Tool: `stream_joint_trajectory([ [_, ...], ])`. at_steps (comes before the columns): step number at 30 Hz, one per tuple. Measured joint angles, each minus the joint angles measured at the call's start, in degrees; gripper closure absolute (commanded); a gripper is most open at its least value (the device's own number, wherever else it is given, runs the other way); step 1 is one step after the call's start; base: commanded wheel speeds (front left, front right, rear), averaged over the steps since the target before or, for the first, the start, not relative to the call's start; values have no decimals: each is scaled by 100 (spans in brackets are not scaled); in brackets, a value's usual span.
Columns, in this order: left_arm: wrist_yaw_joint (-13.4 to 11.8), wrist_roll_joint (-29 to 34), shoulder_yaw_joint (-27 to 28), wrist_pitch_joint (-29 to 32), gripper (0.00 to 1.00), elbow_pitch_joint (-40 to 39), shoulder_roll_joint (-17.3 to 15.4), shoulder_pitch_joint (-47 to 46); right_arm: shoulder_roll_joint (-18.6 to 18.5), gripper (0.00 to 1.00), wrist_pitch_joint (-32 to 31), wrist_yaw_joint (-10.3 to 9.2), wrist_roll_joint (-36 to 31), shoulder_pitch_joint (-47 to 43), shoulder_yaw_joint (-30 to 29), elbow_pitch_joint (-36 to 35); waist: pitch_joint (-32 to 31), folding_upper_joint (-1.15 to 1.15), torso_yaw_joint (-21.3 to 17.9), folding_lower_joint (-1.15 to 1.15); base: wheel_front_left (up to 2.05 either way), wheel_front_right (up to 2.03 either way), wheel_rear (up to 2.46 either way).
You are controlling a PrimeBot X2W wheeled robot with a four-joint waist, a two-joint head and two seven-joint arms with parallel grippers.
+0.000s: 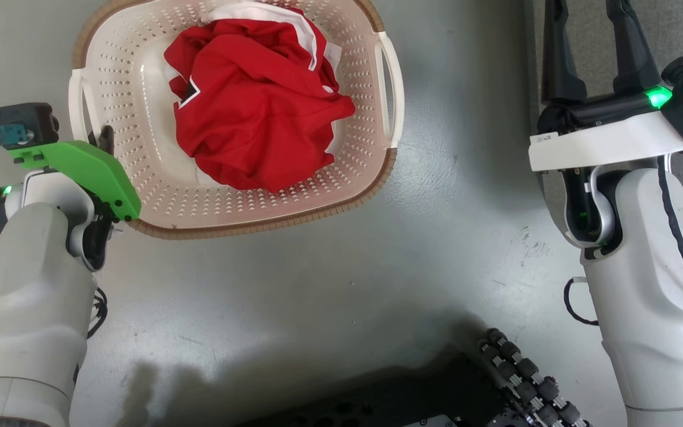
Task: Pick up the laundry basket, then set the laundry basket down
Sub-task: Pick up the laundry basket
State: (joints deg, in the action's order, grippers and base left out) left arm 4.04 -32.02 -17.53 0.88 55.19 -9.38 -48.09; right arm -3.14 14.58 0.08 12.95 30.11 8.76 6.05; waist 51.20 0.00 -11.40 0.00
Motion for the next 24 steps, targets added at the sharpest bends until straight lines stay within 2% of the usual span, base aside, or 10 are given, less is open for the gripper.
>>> stream_joint_trajectory([
  [5,44,-1,-19,-1,100,101,27,-1,0,0,1,40,-34,0,-11,18,-25,0,31,0,0,0,0],
  [6,54,-2,-16,-31,46,105,33,-1,0,0,0,40,-34,0,-18,20,-28,0,34,0,0,0,0],
  [7,58,-10,-12,-53,0,113,45,-1,0,0,1,41,-34,0,-26,21,-30,0,36,0,0,0,0],
  [13,107,-12,-69,-182,0,126,111,-8,0,0,0,42,-37,-2,-74,44,-52,0,56,0,0,0,0],
  [24,151,255,-267,-1294,0,-65,112,-4,0,0,1,86,-166,-82,-260,303,-428,0,198,0,0,0,0],
])
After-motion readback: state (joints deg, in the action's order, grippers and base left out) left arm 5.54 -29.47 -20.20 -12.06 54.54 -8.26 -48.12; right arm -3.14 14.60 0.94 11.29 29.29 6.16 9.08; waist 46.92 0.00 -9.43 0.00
